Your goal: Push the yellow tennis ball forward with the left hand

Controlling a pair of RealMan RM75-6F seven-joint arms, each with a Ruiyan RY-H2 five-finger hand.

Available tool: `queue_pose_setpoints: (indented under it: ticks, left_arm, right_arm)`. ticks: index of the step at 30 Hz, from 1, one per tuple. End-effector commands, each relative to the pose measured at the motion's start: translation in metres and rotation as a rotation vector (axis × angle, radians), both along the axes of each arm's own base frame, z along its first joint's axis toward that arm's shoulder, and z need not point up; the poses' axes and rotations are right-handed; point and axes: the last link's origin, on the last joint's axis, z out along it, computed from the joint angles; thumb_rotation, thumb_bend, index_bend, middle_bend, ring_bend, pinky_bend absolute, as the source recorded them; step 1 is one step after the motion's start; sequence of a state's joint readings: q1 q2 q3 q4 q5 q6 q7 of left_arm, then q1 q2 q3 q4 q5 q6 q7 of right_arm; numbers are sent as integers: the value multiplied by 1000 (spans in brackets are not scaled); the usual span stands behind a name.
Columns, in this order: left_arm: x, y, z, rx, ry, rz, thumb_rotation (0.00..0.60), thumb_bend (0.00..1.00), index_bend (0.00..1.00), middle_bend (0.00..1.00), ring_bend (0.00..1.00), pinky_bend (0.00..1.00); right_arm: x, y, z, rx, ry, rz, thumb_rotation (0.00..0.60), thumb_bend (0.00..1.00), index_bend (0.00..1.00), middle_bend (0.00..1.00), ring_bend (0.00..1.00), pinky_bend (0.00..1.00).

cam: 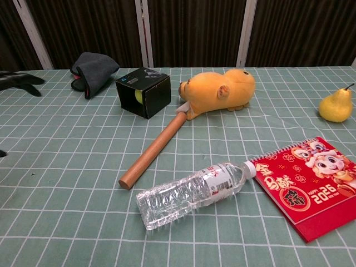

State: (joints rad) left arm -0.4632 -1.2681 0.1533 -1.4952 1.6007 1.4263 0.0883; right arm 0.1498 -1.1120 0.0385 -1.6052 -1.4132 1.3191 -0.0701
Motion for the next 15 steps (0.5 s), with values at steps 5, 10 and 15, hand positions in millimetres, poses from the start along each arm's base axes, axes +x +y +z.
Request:
queue_pose_setpoints:
  ticks: [5,10,15]
  left_arm:
    - [-32,-71,25,176,90,169,600,24,0,73,0,8]
    - [-39,-89,28,252,134,232,600,22,0,77,0,9]
    - [-43,-93,36,261,112,264,600,22,0,87,0,9]
  right_arm:
    - [13,10,0,1,-28,72,600,426,0,0,0,0]
    - [15,16,-3,16,-30,78,600,425,0,0,0,0]
    - [16,19,-5,25,-22,71,600,426,0,0,0,0]
